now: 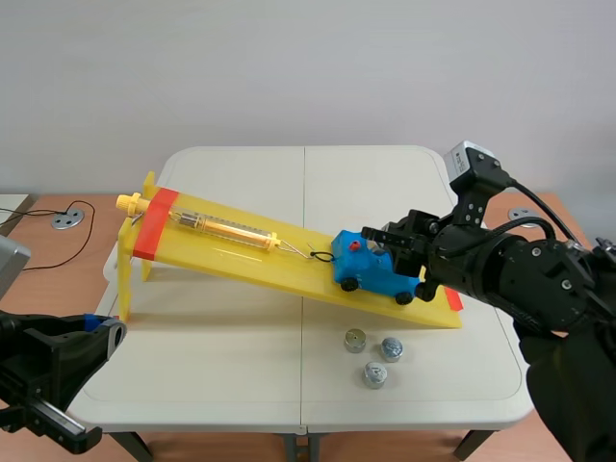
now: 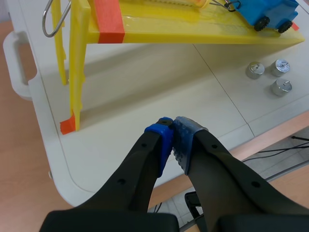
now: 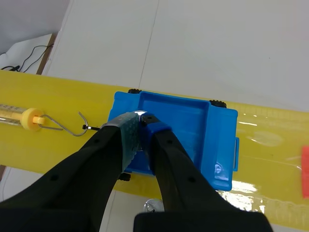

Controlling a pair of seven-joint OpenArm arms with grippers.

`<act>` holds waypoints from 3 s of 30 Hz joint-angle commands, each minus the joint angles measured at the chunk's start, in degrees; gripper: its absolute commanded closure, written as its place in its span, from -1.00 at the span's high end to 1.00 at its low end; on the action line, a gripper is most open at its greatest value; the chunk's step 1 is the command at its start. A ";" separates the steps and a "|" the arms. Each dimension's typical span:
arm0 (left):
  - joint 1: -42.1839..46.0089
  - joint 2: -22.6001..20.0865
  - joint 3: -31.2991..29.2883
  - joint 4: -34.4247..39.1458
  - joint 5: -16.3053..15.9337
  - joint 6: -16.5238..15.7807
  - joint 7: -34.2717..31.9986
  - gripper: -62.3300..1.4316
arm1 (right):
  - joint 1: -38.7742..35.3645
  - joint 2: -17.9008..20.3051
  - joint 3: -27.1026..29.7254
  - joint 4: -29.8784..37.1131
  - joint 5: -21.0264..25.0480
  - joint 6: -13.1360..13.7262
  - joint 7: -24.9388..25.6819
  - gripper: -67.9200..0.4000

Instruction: Place the four metal weights on the blue cart on the ramp.

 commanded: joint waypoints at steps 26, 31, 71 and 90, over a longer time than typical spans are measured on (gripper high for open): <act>-0.44 0.13 -0.07 3.13 -4.24 -0.98 -5.84 -0.87 | 12.20 -1.90 0.11 -4.57 0.85 -1.90 12.17 -0.97; -0.44 0.13 -0.07 3.13 -4.24 -0.98 -5.77 -0.87 | 12.17 -1.90 0.11 -4.57 0.44 -1.90 12.15 -0.79; -0.48 0.11 -0.07 3.13 -4.26 -0.98 -5.95 -0.87 | -11.47 21.68 6.97 27.23 2.58 17.09 5.05 -0.19; -0.48 0.11 -0.07 3.13 -4.26 -1.01 -5.95 -0.87 | -21.27 27.04 0.31 30.82 -3.02 20.02 5.44 -0.19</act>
